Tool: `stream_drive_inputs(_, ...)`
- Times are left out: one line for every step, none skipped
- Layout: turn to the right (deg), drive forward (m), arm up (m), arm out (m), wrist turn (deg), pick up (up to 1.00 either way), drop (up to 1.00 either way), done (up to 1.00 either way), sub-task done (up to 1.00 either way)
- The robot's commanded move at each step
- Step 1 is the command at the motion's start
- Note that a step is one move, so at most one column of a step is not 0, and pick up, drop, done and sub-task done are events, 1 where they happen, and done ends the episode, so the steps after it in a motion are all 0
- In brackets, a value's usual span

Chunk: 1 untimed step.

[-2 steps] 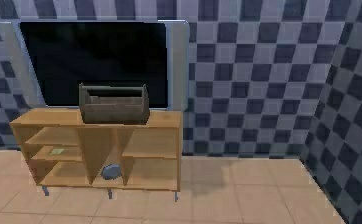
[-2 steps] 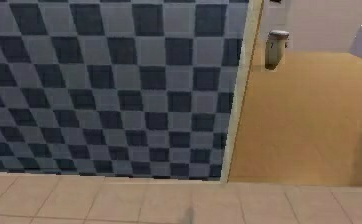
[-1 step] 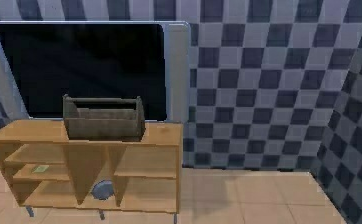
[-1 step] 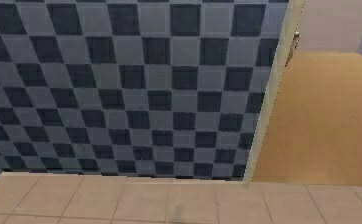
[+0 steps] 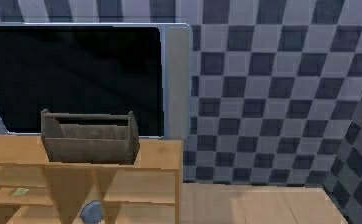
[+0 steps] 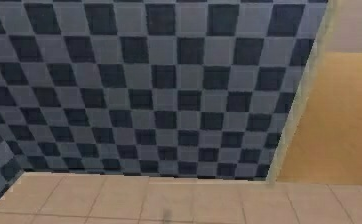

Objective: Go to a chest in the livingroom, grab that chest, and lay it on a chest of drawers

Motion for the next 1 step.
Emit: stream_drive_inputs(45.0,0.0,0.0,0.0,0.0,0.0,0.0,0.0,0.0)
